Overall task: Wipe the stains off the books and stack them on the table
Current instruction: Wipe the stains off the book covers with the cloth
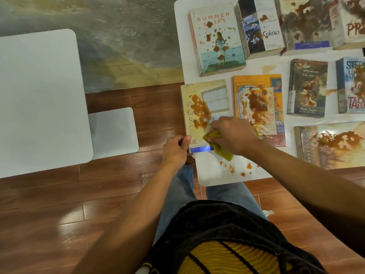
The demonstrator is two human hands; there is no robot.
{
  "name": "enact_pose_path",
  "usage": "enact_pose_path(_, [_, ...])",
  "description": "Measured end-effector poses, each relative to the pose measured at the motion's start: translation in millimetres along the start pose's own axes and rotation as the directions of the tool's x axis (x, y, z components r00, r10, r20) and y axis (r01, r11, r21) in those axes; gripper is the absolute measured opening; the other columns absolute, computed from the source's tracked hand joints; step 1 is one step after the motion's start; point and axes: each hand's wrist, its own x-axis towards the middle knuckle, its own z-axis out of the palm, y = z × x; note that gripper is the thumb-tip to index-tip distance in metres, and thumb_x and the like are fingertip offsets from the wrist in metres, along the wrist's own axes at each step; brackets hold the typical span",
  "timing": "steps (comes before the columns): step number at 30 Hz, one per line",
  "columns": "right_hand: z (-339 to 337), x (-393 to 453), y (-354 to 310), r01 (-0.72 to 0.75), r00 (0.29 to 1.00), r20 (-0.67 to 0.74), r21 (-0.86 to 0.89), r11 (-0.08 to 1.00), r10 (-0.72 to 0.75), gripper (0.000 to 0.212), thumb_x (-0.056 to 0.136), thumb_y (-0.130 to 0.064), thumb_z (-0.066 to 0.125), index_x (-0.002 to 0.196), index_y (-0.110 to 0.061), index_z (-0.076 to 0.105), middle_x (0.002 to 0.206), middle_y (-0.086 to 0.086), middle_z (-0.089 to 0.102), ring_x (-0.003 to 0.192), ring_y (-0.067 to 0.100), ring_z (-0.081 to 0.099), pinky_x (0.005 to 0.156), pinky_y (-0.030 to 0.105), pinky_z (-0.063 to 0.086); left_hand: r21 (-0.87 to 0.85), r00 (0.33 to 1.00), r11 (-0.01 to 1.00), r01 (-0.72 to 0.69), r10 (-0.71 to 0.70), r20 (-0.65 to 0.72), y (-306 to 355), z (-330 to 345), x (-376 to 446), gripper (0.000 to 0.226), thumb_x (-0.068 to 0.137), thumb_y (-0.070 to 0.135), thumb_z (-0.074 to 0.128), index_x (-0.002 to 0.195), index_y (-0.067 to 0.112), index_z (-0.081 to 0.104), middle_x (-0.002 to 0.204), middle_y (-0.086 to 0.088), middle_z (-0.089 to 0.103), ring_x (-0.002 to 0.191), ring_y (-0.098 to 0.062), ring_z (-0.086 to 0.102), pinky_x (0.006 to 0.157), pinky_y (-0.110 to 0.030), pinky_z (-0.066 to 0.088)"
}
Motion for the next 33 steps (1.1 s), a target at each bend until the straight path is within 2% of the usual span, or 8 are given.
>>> enact_pose_path(5, [6.5, 2.5, -25.5, 0.038, 0.997, -0.063, -0.003, 0.999, -0.038, 0.029, 0.093, -0.051, 0.060, 0.107, -0.025, 0.064, 0.108, 0.000, 0.066, 0.093, 0.024, 0.065, 0.076, 0.035, 0.051, -0.077, 0.999, 0.996, 0.037, -0.037, 0.001, -3.1, -3.6, 1.4, 0.028, 0.103, 0.033, 0.055, 0.102, 0.009, 0.071, 0.095, -0.002, 0.076, 0.075, -0.013, 0.074, 0.070, -0.027, 0.061])
enact_pose_path(11, [13.0, 12.1, -44.6, -0.095, 0.984, -0.143, 0.108, 0.990, 0.110, 0.031, 0.097, -0.045, 0.058, 0.117, -0.023, 0.063, 0.120, 0.002, 0.064, 0.099, 0.028, 0.066, 0.079, 0.040, 0.055, -0.176, 0.995, 0.981, 0.084, -0.093, -0.042, -4.0, 1.1, -1.0, 0.035, 0.106, 0.033, 0.048, 0.090, 0.013, 0.072, 0.088, -0.005, 0.076, 0.076, -0.019, 0.075, 0.077, -0.040, 0.062])
enact_pose_path(15, [20.2, 0.5, -45.6, -0.025, 0.993, -0.112, 0.087, 0.996, 0.035, 0.035, 0.097, -0.049, 0.056, 0.117, -0.022, 0.064, 0.119, 0.001, 0.064, 0.097, 0.026, 0.067, 0.077, 0.036, 0.055, -0.136, 0.998, 0.988, 0.069, -0.070, -0.002, -4.7, -2.7, -6.6, 0.032, 0.103, 0.040, 0.050, 0.097, 0.017, 0.072, 0.089, -0.002, 0.075, 0.074, -0.012, 0.073, 0.065, -0.025, 0.054])
enact_pose_path(17, [18.7, -4.0, -36.1, -0.038, 0.995, -0.093, 0.105, 0.994, 0.048, 0.033, 0.095, -0.049, 0.059, 0.113, -0.022, 0.066, 0.112, 0.000, 0.066, 0.093, 0.024, 0.067, 0.075, 0.034, 0.054, -0.098, 0.999, 0.995, 0.033, -0.031, 0.017, -3.3, -5.4, -7.5, 0.028, 0.101, 0.039, 0.056, 0.101, 0.018, 0.073, 0.090, 0.002, 0.076, 0.075, -0.010, 0.072, 0.070, -0.026, 0.057])
enact_pose_path(23, [6.2, -6.1, -9.8, -0.260, 0.953, -0.119, 0.153, 0.953, 0.279, 0.030, 0.095, -0.046, 0.061, 0.110, -0.021, 0.068, 0.104, 0.003, 0.066, 0.089, 0.024, 0.063, 0.074, 0.035, 0.053, -0.113, 0.998, 0.992, 0.048, -0.044, 0.037, -2.4, -4.7, -5.3, 0.026, 0.100, 0.039, 0.058, 0.106, 0.017, 0.073, 0.097, 0.006, 0.076, 0.082, -0.010, 0.074, 0.081, -0.034, 0.061])
enact_pose_path(27, [18.4, -7.9, -45.8, -0.146, 0.985, -0.068, 0.134, 0.980, 0.156, 0.031, 0.093, -0.048, 0.062, 0.104, -0.020, 0.067, 0.100, 0.002, 0.066, 0.086, 0.023, 0.065, 0.074, 0.035, 0.055, -0.107, 0.999, 0.993, 0.043, -0.041, 0.023, 1.0, -7.0, -3.6, 0.025, 0.100, 0.035, 0.059, 0.103, 0.015, 0.074, 0.092, 0.002, 0.076, 0.071, -0.006, 0.072, 0.064, -0.020, 0.056])
enact_pose_path(29, [20.4, -10.5, -44.5, -0.142, 0.988, -0.041, 0.148, 0.979, 0.150, 0.032, 0.091, -0.050, 0.063, 0.102, -0.021, 0.068, 0.098, 0.001, 0.067, 0.086, 0.023, 0.065, 0.074, 0.036, 0.055, -0.055, 0.998, 0.998, 0.028, -0.025, 0.051, 3.9, -9.1, -0.4, 0.027, 0.101, 0.034, 0.058, 0.105, 0.013, 0.073, 0.095, 0.003, 0.076, 0.072, -0.006, 0.072, 0.071, -0.026, 0.061])
enact_pose_path(33, [9.8, -10.1, -10.2, -0.292, 0.951, -0.049, 0.191, 0.937, 0.306, 0.028, 0.092, -0.050, 0.064, 0.102, -0.024, 0.067, 0.096, -0.001, 0.066, 0.083, 0.018, 0.061, 0.073, 0.034, 0.054, -0.002, 0.996, 1.000, 0.031, -0.030, 0.088, 9.1, -10.9, -0.8, 0.026, 0.101, 0.033, 0.058, 0.106, 0.012, 0.072, 0.098, 0.003, 0.075, 0.079, -0.011, 0.073, 0.082, -0.038, 0.062])
